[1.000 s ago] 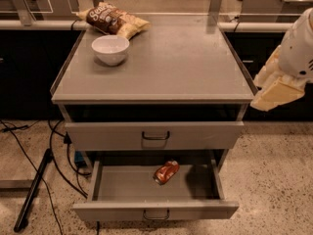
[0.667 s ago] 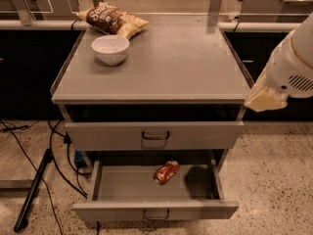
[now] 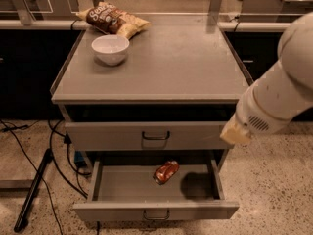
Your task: Pick coke can from middle drawer and place on counter
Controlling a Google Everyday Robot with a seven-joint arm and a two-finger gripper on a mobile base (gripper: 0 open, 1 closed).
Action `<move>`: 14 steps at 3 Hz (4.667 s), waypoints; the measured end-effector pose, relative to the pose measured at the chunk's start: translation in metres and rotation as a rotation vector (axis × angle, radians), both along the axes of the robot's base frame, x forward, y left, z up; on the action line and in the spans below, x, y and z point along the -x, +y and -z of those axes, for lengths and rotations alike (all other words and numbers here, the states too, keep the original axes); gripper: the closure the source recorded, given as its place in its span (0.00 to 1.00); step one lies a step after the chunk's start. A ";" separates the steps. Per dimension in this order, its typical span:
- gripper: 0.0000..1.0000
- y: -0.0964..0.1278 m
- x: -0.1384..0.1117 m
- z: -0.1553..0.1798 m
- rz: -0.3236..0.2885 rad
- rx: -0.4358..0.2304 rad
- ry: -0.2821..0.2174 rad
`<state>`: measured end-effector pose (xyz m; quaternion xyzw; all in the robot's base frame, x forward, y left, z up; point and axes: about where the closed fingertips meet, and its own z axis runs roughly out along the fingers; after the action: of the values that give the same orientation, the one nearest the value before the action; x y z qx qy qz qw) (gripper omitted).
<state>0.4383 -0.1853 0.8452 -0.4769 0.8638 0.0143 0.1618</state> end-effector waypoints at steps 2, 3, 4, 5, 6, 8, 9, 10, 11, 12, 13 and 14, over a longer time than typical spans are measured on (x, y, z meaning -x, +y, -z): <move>1.00 0.018 -0.005 0.040 0.036 -0.060 -0.075; 1.00 0.018 -0.005 0.040 0.037 -0.060 -0.075; 1.00 0.017 -0.013 0.062 0.061 -0.048 -0.081; 1.00 0.015 -0.022 0.104 0.123 -0.075 -0.090; 1.00 0.017 -0.034 0.154 0.212 -0.114 -0.121; 1.00 0.026 -0.044 0.218 0.289 -0.166 -0.158; 1.00 0.041 -0.054 0.272 0.249 -0.228 -0.195; 1.00 0.041 -0.054 0.272 0.248 -0.228 -0.196; 1.00 0.026 -0.058 0.281 0.291 -0.235 -0.204; 1.00 0.022 -0.068 0.293 0.328 -0.279 -0.214; 1.00 0.028 -0.076 0.311 0.342 -0.331 -0.212; 1.00 0.049 -0.082 0.335 0.331 -0.387 -0.203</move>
Offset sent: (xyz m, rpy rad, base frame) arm -0.0054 0.0138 -0.0367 0.0440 -0.0213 -0.0279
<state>0.5199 -0.1363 0.5102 -0.2882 0.8906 0.1047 0.3360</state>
